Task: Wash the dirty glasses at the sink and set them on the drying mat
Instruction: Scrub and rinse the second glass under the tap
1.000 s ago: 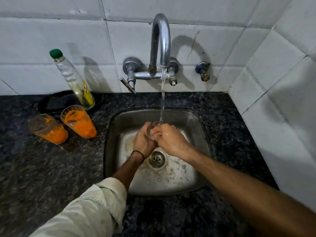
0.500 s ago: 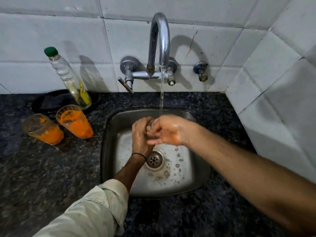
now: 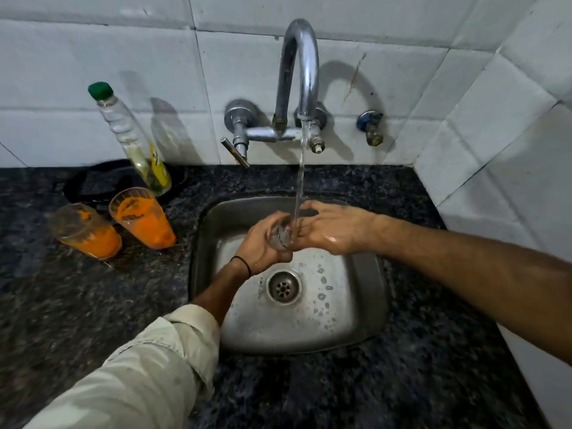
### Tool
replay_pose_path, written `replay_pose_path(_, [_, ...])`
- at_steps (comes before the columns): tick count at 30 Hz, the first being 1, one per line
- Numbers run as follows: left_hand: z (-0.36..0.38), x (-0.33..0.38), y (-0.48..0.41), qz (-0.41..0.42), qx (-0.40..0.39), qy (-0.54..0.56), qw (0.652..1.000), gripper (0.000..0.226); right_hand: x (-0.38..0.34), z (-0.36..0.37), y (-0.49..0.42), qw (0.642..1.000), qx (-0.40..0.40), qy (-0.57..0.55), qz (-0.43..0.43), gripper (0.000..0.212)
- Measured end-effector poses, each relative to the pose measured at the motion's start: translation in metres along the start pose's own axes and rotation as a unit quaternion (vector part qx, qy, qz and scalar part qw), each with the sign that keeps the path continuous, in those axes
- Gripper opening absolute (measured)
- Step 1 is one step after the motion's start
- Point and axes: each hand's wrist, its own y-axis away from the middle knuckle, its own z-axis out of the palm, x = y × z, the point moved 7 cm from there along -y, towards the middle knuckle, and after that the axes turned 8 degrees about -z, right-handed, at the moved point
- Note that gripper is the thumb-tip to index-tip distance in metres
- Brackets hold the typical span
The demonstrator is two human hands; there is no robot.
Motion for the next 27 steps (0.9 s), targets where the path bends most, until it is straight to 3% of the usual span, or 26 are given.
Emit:
replay_pose_path(2, [0.001, 0.003, 0.000, -0.009, 0.039, 0.015, 0.999, 0.051, 0.004, -0.007, -0.002, 0.999, -0.010, -0.023, 0.048, 0.057])
replay_pose_path(3, [0.000, 0.006, -0.001, -0.005, 0.058, 0.035, 0.998, 0.049, 0.002, -0.006, -0.007, 0.990, -0.008, -0.090, 0.105, 0.056])
replay_pose_path(4, [0.000, 0.007, -0.001, 0.003, 0.072, 0.058, 0.996, 0.046, -0.003, -0.005, -0.013, 0.971, 0.009, -0.176, 0.161, 0.049])
replay_pose_path(5, [0.001, 0.007, -0.002, 0.014, 0.085, 0.070, 0.994, 0.043, -0.009, -0.003, -0.020, 0.930, 0.048, -0.292, 0.219, 0.038])
replay_pose_path(6, [0.000, 0.006, -0.002, 0.020, 0.102, 0.065, 0.993, 0.042, -0.010, -0.002, -0.023, 0.850, 0.105, -0.440, 0.269, 0.031])
replay_pose_path(7, [0.001, 0.004, -0.003, 0.020, 0.117, 0.049, 0.992, 0.043, -0.006, -0.001, -0.024, 0.731, 0.175, -0.586, 0.303, 0.032])
replay_pose_path(9, [-0.002, 0.002, -0.002, 0.022, 0.151, 0.049, 0.987, 0.038, 0.008, 0.008, -0.026, 0.421, 0.259, -0.801, 0.337, 0.031])
replay_pose_path(10, [-0.004, 0.004, 0.000, 0.030, 0.167, 0.046, 0.984, 0.035, 0.009, 0.010, -0.030, 0.294, 0.274, -0.855, 0.327, 0.029])
replay_pose_path(11, [-0.006, 0.008, 0.002, 0.045, 0.183, 0.039, 0.981, 0.033, 0.009, 0.012, -0.034, 0.238, 0.290, -0.870, 0.321, 0.030])
replay_pose_path(12, [-0.008, 0.010, 0.003, 0.059, 0.191, 0.033, 0.979, 0.031, 0.006, 0.014, -0.037, 0.254, 0.302, -0.859, 0.327, 0.031])
replay_pose_path(13, [-0.009, 0.012, 0.003, 0.074, 0.196, 0.036, 0.977, 0.028, 0.002, 0.019, -0.037, 0.326, 0.314, -0.824, 0.340, 0.031])
replay_pose_path(14, [-0.011, 0.012, 0.003, 0.084, 0.191, 0.048, 0.977, 0.026, -0.001, 0.021, -0.036, 0.442, 0.319, -0.760, 0.355, 0.030])
replay_pose_path(15, [-0.014, 0.012, 0.002, 0.089, 0.181, 0.064, 0.977, 0.025, -0.005, 0.017, -0.037, 0.584, 0.320, -0.668, 0.334, 0.029])
replay_pose_path(16, [-0.015, 0.012, 0.002, 0.089, 0.162, 0.071, 0.980, 0.027, -0.010, 0.010, -0.038, 0.721, 0.299, -0.561, 0.277, 0.033])
replay_pose_path(17, [-0.016, 0.012, 0.002, 0.086, 0.134, 0.062, 0.985, 0.033, -0.015, 0.007, -0.033, 0.829, 0.246, -0.458, 0.208, 0.038])
replay_pose_path(19, [-0.011, 0.011, 0.004, 0.056, 0.070, -0.007, 0.996, 0.048, -0.009, 0.009, -0.018, 0.955, 0.089, -0.256, 0.119, 0.047])
replay_pose_path(20, [-0.006, 0.007, 0.004, 0.035, 0.045, -0.026, 0.998, 0.052, -0.004, 0.005, -0.011, 0.988, 0.049, -0.126, 0.072, 0.048])
replay_pose_path(21, [-0.003, 0.005, 0.003, 0.020, 0.029, -0.021, 0.999, 0.054, -0.003, 0.004, -0.008, 0.999, 0.027, -0.013, 0.027, 0.045])
replay_pose_path(23, [0.000, 0.004, 0.003, 0.008, 0.031, 0.016, 0.999, 0.057, -0.001, 0.006, -0.013, 0.999, 0.005, 0.044, 0.030, 0.043])
replay_pose_path(25, [0.003, 0.007, 0.001, 0.021, 0.045, 0.016, 0.999, 0.057, -0.006, 0.011, -0.023, 0.986, 0.000, -0.108, 0.131, 0.042])
replay_pose_path(26, [0.005, 0.007, 0.001, 0.030, 0.058, -0.003, 0.998, 0.055, -0.008, 0.014, -0.025, 0.943, 0.010, -0.260, 0.209, 0.036])
replay_pose_path(27, [0.005, 0.006, 0.001, 0.028, 0.070, -0.025, 0.997, 0.053, -0.009, 0.025, -0.031, 0.865, 0.043, -0.413, 0.281, 0.028])
